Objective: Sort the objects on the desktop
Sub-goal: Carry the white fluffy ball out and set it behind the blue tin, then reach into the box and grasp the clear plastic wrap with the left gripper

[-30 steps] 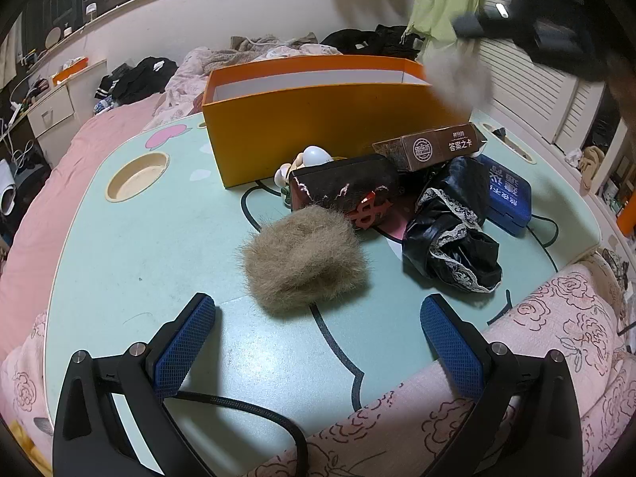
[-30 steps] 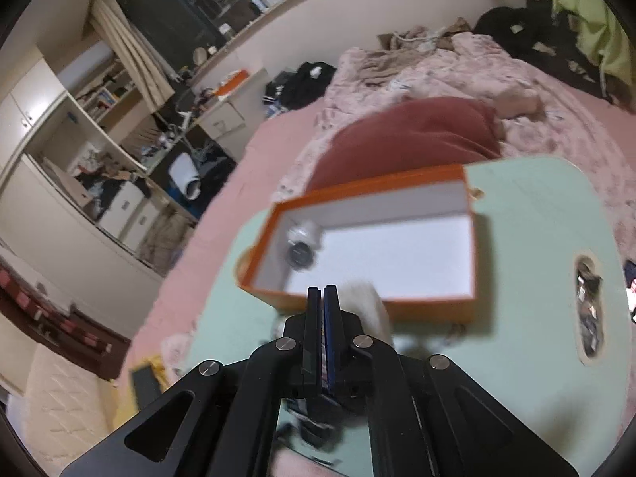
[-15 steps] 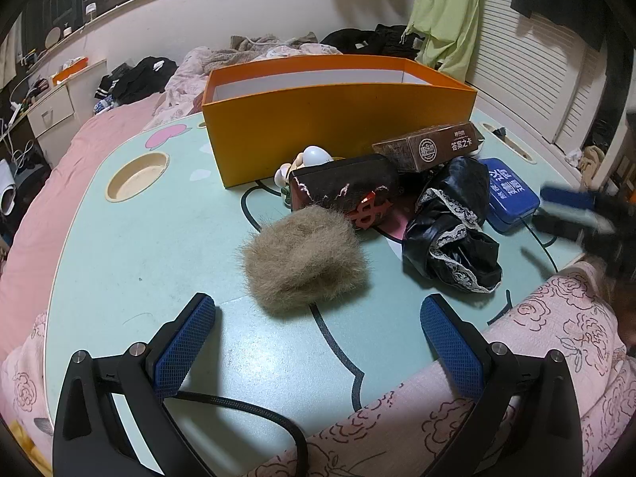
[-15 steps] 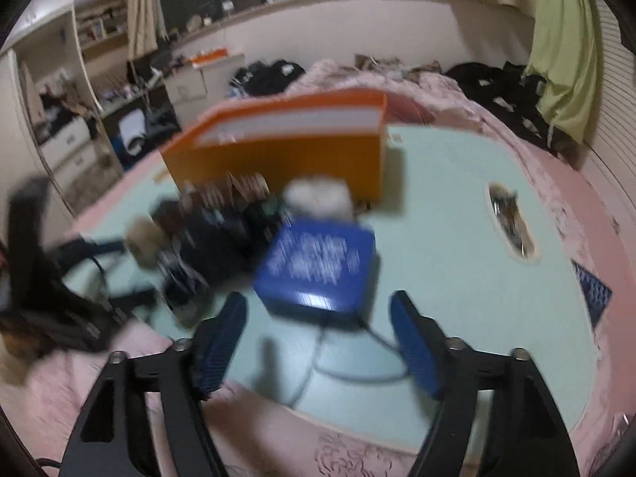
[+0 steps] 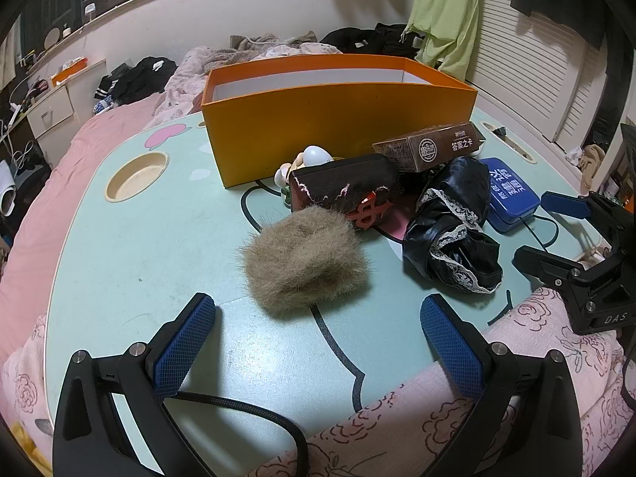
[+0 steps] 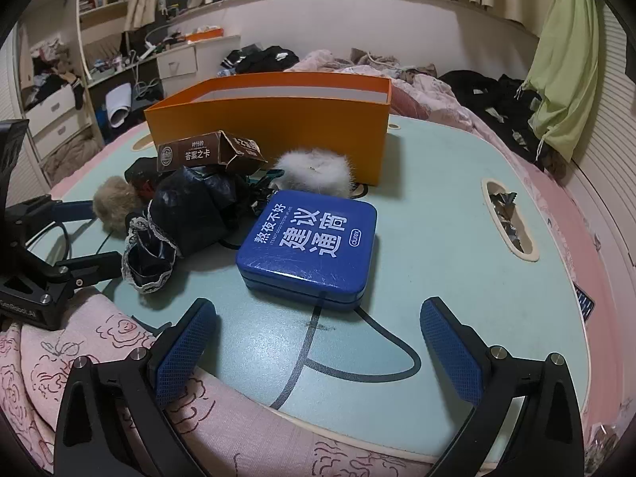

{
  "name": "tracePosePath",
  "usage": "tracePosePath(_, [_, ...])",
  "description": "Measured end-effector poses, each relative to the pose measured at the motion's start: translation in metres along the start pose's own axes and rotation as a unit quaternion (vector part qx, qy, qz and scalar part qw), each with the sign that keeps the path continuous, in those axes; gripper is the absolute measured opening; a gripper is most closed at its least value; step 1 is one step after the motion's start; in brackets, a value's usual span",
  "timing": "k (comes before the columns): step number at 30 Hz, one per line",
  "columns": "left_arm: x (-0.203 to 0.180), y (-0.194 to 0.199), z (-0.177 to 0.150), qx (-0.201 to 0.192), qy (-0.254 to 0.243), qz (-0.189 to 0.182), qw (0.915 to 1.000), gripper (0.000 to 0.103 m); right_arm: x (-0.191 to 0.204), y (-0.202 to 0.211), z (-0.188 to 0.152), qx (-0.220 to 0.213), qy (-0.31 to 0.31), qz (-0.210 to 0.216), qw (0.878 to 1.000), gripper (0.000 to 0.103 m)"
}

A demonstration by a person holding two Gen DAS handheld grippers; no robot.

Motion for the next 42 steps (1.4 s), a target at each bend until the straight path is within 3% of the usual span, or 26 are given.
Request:
tracePosePath(5, [-0.007, 0.013, 0.003, -0.001, 0.002, 0.003, 1.0000, 0.103, 0.000, 0.000, 0.001, 0.000, 0.000, 0.000, 1.000, 0.103])
tracePosePath(9, [-0.049, 0.049, -0.012, -0.002, 0.004, 0.007, 1.0000, 0.103, 0.000, 0.000, -0.001, 0.000, -0.001, -0.001, 1.000, 0.103])
tracePosePath(19, [-0.045, 0.060, -0.014, -0.015, 0.014, 0.017, 0.9996, 0.103, 0.000, 0.001, -0.001, 0.000, -0.001, -0.001, 1.000, 0.103])
tracePosePath(25, [-0.040, 0.076, -0.010, -0.037, 0.020, 0.014, 0.9990, 0.087, 0.000, 0.001, 0.000, 0.000, -0.001, -0.001, 1.000, 0.103])
tracePosePath(27, [-0.039, 0.084, -0.004, -0.043, 0.018, 0.012, 0.9988, 0.076, 0.000, 0.001, 0.000, 0.000, -0.001, -0.001, 1.000, 0.103])
tracePosePath(34, [-0.026, 0.117, 0.056, -0.076, -0.007, 0.019, 0.9969, 0.049, 0.000, 0.001, 0.000, 0.000, -0.001, -0.001, 1.000, 0.103])
tracePosePath(36, [-0.022, 0.115, 0.081, -0.059, -0.012, 0.019, 0.9980, 0.047, 0.000, 0.001, 0.000, 0.000, -0.001, -0.001, 1.000, 0.103])
tracePosePath(38, [-0.017, 0.099, 0.106, -0.006, -0.022, 0.032, 0.9992, 0.025, 0.000, 0.001, 0.000, 0.000, -0.001, -0.001, 1.000, 0.103])
tracePosePath(39, [-0.014, 0.091, 0.114, 0.013, -0.025, 0.044, 0.9986, 0.020, -0.001, 0.001, -0.001, -0.001, -0.001, -0.001, 1.000, 0.103])
tracePosePath(41, [-0.009, 0.076, 0.131, 0.044, -0.027, 0.062, 0.9967, 0.016, -0.001, 0.001, 0.000, -0.001, -0.001, -0.001, 1.000, 0.103])
tracePosePath(42, [-0.008, 0.068, 0.139, 0.058, -0.020, 0.054, 0.9966, 0.016, -0.001, 0.001, -0.001, -0.001, -0.001, -0.001, 1.000, 0.103])
Point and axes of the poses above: each gripper's, at about its wrist camera, not at the fingertips, and y roughly against the way its jaws point, x to its left, z to its top, the point moved 3 cm from there along -y, roughly the way its jaws point, and after that the axes turned 7 degrees about -z, right-handed, at the moved point
